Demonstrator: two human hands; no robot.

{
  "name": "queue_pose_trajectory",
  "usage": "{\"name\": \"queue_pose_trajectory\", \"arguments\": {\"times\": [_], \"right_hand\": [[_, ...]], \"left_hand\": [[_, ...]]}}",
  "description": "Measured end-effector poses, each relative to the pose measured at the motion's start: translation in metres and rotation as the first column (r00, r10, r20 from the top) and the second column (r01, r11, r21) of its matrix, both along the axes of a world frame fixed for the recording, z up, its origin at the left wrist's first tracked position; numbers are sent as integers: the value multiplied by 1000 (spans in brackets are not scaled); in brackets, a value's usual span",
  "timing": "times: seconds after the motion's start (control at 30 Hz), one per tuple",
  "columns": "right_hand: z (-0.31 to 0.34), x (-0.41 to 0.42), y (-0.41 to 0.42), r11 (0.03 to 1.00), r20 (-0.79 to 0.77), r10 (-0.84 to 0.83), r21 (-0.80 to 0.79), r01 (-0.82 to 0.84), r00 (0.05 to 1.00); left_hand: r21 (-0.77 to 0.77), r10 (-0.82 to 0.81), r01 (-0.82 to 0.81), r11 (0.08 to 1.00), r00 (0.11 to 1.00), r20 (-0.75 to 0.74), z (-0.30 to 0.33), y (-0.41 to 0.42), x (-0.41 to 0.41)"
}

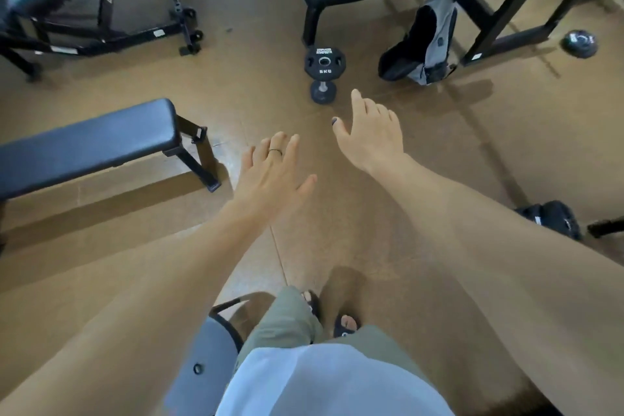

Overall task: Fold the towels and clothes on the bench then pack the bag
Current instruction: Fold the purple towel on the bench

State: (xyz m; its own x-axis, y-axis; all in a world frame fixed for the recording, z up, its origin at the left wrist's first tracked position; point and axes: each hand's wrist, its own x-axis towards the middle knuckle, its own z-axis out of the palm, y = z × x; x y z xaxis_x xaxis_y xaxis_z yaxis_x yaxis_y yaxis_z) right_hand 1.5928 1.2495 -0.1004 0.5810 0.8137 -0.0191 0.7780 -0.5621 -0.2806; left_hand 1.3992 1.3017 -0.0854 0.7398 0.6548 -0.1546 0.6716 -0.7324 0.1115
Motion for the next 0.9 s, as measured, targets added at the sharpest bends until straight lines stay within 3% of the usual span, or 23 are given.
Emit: {"name": "queue_pose_trajectory", "arguments": {"times": [0.23, 0.6, 0.9], "right_hand": [[-11, 116, 147, 1000, 9, -12, 15, 12, 1000], [-17, 311, 356, 981, 2, -193, -3, 193, 981], [-45, 494, 521, 975, -50, -223, -30, 222, 974]], "left_hand": [[-8, -25, 26, 1000, 998, 57, -18, 150, 126], [31, -225, 225, 974, 974, 15, -10, 400, 344], [21, -259, 260, 965, 965, -42, -19, 560, 535]]}}
